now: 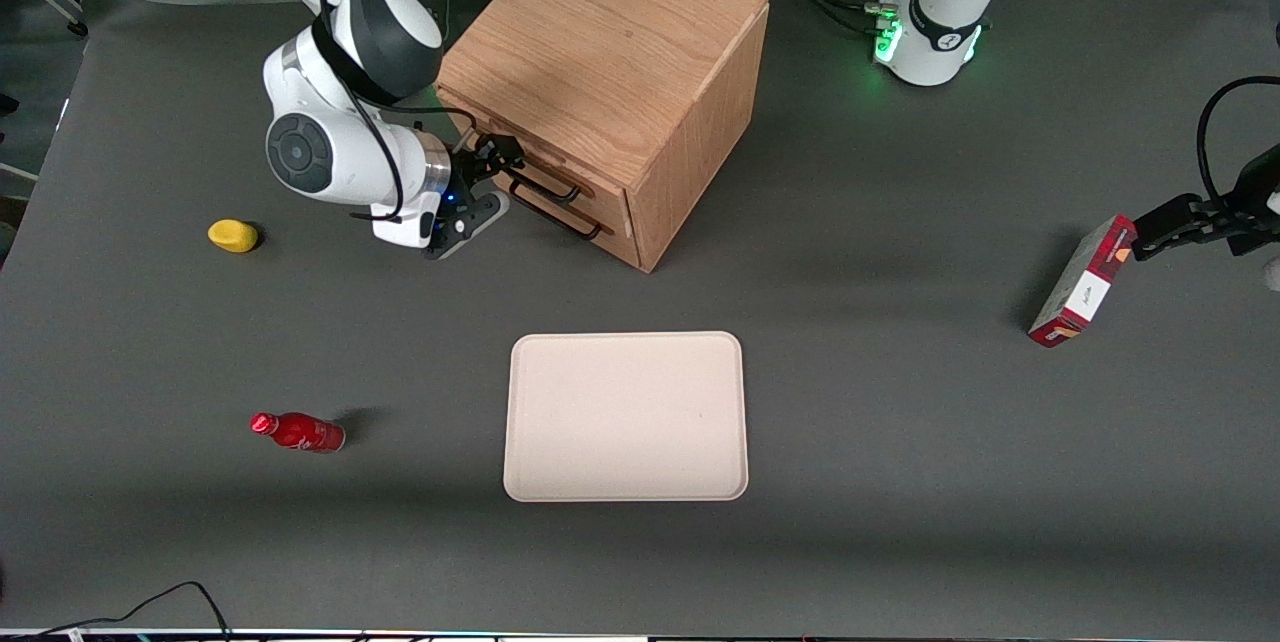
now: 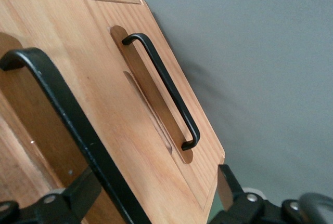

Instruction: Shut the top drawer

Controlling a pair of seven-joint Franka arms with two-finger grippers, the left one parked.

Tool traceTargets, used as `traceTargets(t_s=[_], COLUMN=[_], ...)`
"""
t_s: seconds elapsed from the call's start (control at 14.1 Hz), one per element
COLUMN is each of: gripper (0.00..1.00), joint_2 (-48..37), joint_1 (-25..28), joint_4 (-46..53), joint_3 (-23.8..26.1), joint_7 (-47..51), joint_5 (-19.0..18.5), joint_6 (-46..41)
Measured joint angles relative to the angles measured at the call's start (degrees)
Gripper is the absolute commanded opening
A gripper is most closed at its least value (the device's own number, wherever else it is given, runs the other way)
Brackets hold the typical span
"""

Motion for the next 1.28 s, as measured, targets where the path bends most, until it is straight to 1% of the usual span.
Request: traceTargets(t_s=[0.5, 0.64, 0.78, 0.99, 1.14, 1.28], gripper=[1.00, 1.00, 1.00, 1.00, 1.00, 1.00], joint_2=[-1.33, -1.59, -1.97, -2.68, -2.92, -3.09], joint_1=[-0.05, -0.11, -0.28, -0.76, -1.08, -1.33], joint_4=[-0.64, 1.31, 5.46, 13.76, 20.16, 26.81], joint_3=[0.08, 0.07, -0.06, -2.11, -3.32, -3.81], joint_7=[0.11, 0.11, 0.11, 0.12, 0.26, 3.90], joint_5=[0.22, 0.06, -0.73, -3.38, -6.67, -10.66], joint_6=[0.79, -0.67, -4.23, -11.44, -16.25, -20.88])
